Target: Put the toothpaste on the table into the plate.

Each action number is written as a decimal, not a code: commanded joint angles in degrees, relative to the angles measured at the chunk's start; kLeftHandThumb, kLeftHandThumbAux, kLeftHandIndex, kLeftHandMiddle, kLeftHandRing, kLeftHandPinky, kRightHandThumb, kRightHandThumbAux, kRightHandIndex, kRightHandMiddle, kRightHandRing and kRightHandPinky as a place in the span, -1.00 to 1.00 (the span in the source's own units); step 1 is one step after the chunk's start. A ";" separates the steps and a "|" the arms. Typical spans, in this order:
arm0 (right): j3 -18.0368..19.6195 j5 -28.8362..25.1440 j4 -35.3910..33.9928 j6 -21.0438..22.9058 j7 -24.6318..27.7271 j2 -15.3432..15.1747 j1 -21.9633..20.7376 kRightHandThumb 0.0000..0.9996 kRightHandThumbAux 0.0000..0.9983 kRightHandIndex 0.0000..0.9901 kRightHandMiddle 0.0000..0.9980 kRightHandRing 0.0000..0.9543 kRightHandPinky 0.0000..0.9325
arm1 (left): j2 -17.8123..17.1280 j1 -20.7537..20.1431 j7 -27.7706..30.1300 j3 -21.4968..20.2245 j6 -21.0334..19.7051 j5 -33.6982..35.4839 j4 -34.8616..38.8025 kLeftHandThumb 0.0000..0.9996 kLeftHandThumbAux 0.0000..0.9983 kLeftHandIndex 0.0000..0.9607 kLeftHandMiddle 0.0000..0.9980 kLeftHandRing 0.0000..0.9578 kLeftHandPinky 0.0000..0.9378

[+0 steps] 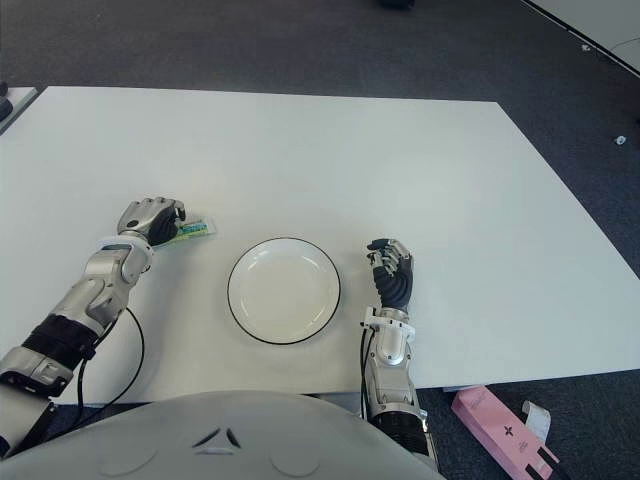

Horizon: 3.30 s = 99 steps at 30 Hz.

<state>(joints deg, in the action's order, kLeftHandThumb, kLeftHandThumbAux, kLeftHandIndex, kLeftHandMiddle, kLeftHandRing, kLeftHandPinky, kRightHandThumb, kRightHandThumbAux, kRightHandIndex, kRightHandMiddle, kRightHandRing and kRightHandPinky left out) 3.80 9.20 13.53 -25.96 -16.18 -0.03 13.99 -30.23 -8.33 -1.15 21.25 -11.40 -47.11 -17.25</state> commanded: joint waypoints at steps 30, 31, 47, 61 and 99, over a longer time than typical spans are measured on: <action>0.30 -0.25 0.05 0.58 0.21 -0.31 0.70 0.42 0.46 -0.14 -0.01 0.06 0.11 | 1.47 2.17 -14.25 0.90 6.66 0.18 -7.25 0.46 0.40 -0.08 0.73 0.82 0.88; 0.30 -0.23 0.04 0.54 0.19 -0.31 0.72 0.42 0.46 -0.13 -0.01 0.06 0.11 | 1.35 2.08 -14.82 0.91 7.02 0.03 -7.48 0.46 0.40 -0.08 0.73 0.82 0.86; 0.10 0.07 0.50 0.39 -0.20 -0.03 0.39 0.42 0.46 -0.14 -0.01 0.09 0.14 | -3.34 3.59 -6.53 -5.75 7.11 4.53 4.85 0.04 0.20 -0.13 0.16 0.16 0.10; -0.02 0.27 0.87 0.32 -0.30 -0.05 0.08 0.42 0.46 -0.13 -0.01 0.08 0.14 | -5.78 3.69 -5.81 -8.30 6.65 3.79 6.66 -0.49 -0.18 -0.78 -0.49 -0.36 -0.16; -0.18 0.14 0.20 0.04 0.07 -0.07 1.01 0.42 0.46 -0.14 -0.01 0.08 0.13 | -14.68 7.01 23.59 -9.04 7.66 6.91 21.61 -0.03 -0.55 -0.92 -0.79 -0.64 -0.40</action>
<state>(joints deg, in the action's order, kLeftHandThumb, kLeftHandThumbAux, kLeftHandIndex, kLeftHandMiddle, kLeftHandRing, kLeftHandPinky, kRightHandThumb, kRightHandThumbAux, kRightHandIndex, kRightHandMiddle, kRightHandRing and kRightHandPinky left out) 3.60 9.16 13.28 -26.17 -16.29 -0.19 14.41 -43.91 -1.29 19.26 11.17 -4.18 -40.38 4.44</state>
